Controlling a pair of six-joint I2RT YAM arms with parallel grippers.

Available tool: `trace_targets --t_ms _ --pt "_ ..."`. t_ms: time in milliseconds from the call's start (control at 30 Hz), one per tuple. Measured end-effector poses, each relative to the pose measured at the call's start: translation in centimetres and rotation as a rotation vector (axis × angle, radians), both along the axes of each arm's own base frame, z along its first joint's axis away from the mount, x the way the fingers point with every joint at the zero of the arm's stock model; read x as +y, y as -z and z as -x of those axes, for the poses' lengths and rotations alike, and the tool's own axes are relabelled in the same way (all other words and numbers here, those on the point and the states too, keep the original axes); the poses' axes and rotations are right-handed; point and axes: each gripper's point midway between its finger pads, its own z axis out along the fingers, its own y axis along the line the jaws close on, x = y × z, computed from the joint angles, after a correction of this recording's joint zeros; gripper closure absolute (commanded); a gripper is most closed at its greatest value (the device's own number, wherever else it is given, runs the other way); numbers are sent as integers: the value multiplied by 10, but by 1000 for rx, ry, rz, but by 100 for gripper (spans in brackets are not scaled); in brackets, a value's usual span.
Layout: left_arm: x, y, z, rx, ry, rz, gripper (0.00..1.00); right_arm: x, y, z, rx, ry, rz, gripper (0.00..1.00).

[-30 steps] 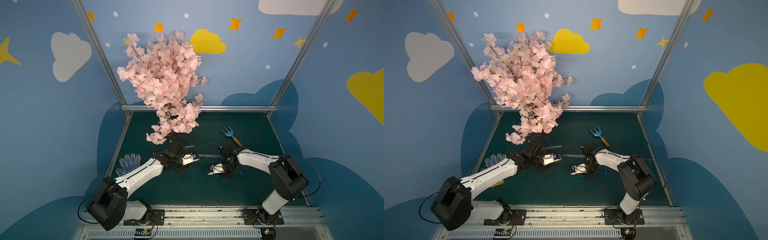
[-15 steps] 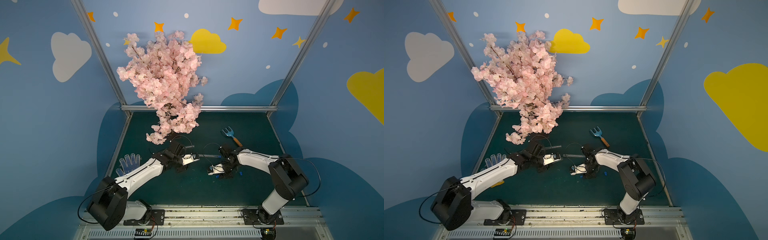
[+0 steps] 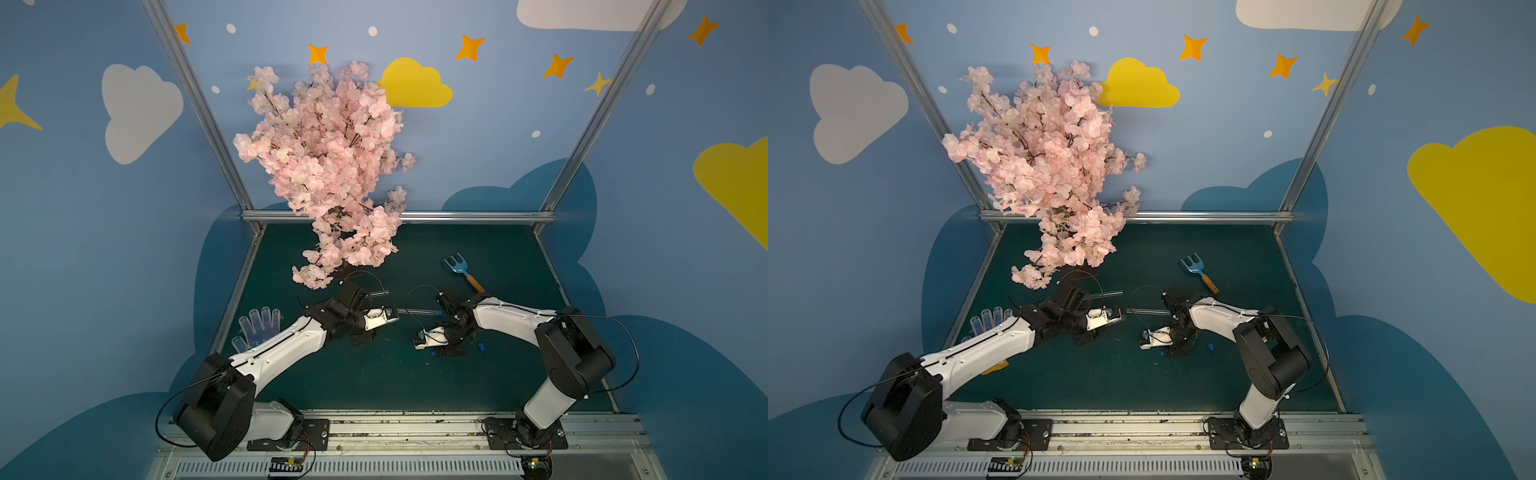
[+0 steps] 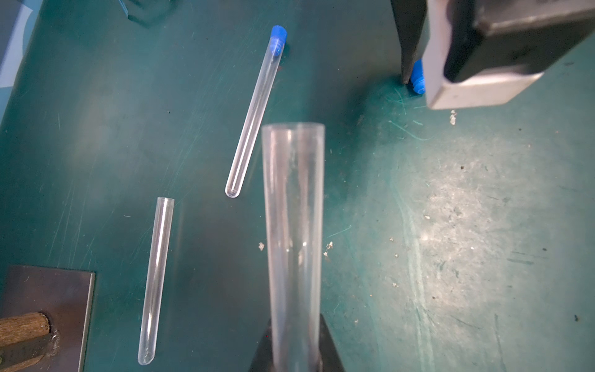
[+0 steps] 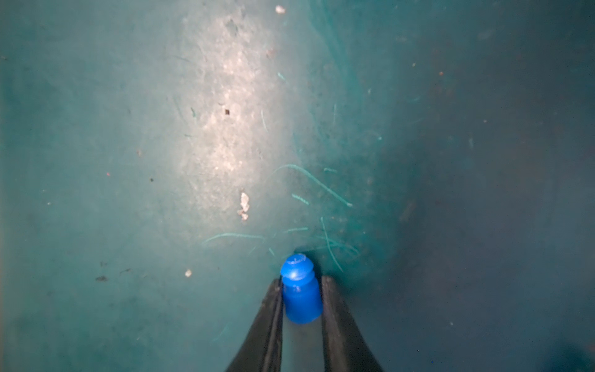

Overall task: Insert stoppers into test tubes
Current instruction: Pick up the stopper from the center of the board.

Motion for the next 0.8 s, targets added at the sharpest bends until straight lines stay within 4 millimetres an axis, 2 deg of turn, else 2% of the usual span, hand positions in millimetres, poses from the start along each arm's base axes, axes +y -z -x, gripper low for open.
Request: trace_targets --t_ms 333,800 --pt "0 0 0 0 0 0 98 2 0 0 13 0 -6 87" --pt "1 0 -1 -3 -3 -3 97 5 -2 1 44 22 -33 88"
